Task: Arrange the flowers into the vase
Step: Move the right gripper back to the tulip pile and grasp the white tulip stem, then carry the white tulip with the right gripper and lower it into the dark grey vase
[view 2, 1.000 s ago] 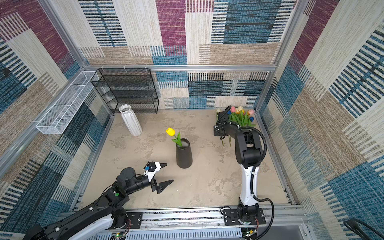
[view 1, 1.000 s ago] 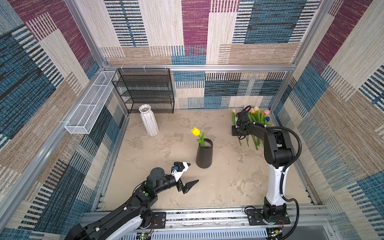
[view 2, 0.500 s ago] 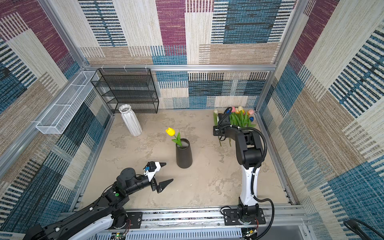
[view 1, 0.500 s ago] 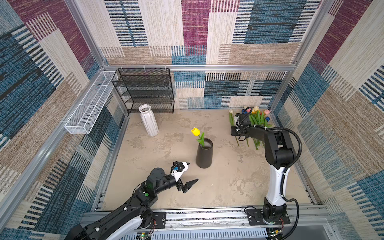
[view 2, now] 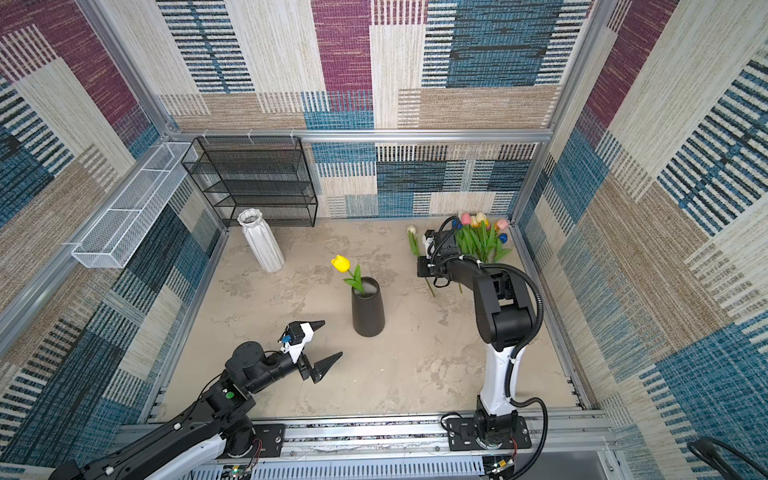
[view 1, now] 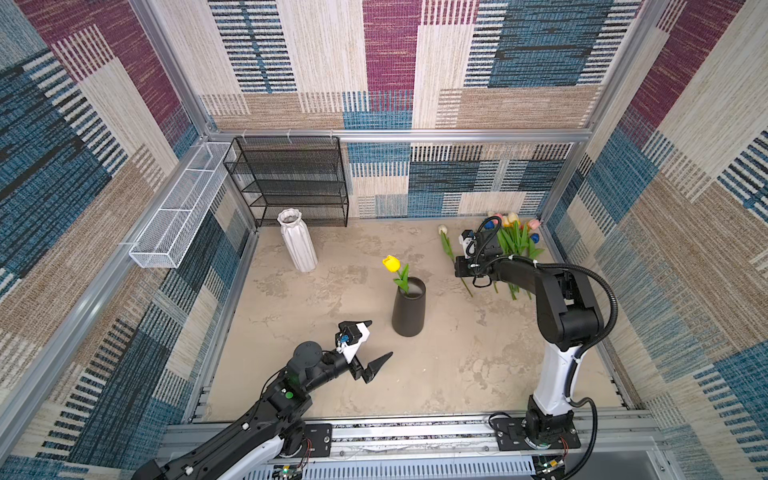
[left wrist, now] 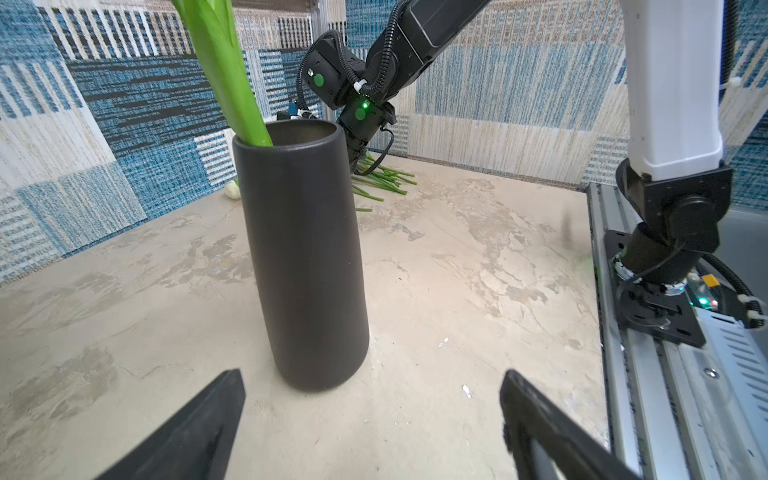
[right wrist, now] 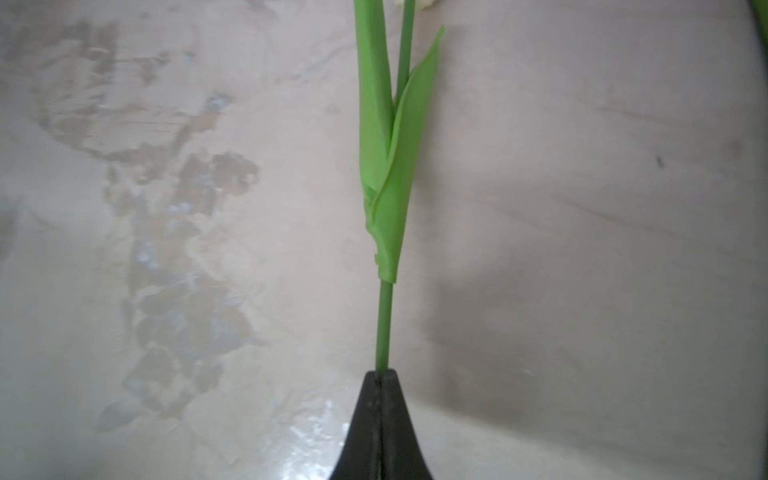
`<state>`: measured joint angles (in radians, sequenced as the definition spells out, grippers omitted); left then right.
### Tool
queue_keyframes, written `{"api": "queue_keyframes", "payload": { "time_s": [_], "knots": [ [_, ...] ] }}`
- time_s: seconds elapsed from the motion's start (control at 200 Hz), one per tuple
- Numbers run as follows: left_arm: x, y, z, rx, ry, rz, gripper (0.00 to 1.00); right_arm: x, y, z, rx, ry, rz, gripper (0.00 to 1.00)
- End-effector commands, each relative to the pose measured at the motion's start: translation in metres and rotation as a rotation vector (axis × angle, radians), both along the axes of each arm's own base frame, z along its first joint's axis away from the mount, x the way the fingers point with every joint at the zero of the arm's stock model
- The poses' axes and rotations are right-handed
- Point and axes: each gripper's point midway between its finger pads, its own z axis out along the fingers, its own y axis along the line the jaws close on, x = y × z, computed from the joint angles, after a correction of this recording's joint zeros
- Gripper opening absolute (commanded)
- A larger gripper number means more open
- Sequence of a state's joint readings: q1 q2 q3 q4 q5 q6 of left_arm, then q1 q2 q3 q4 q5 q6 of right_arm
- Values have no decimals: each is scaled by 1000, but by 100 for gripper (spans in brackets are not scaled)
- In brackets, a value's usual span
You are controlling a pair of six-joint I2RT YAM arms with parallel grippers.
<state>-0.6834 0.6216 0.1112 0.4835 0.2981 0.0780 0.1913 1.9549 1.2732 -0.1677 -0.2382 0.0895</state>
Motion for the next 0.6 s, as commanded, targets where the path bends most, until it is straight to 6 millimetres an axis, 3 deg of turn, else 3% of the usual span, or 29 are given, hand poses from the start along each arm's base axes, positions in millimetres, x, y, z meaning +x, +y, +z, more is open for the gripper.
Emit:
{"api": "queue_keyframes", "payload": {
  "time_s": [0.0,0.24,0.406,0.591],
  "knots": [
    [10,11,8,-48,-45,91,99,3,21,33,104,-99,27,0],
    [14,26,18,-72,-83,172,100,-22,37,72,181,-200,71,0],
    [10,28,25,-87,-104,166,100,-43,43,144,259,-367,117,0],
    [10,27,41,-108,-131,162,100,-84,62,230,414,-575,261,0]
  ]
}}
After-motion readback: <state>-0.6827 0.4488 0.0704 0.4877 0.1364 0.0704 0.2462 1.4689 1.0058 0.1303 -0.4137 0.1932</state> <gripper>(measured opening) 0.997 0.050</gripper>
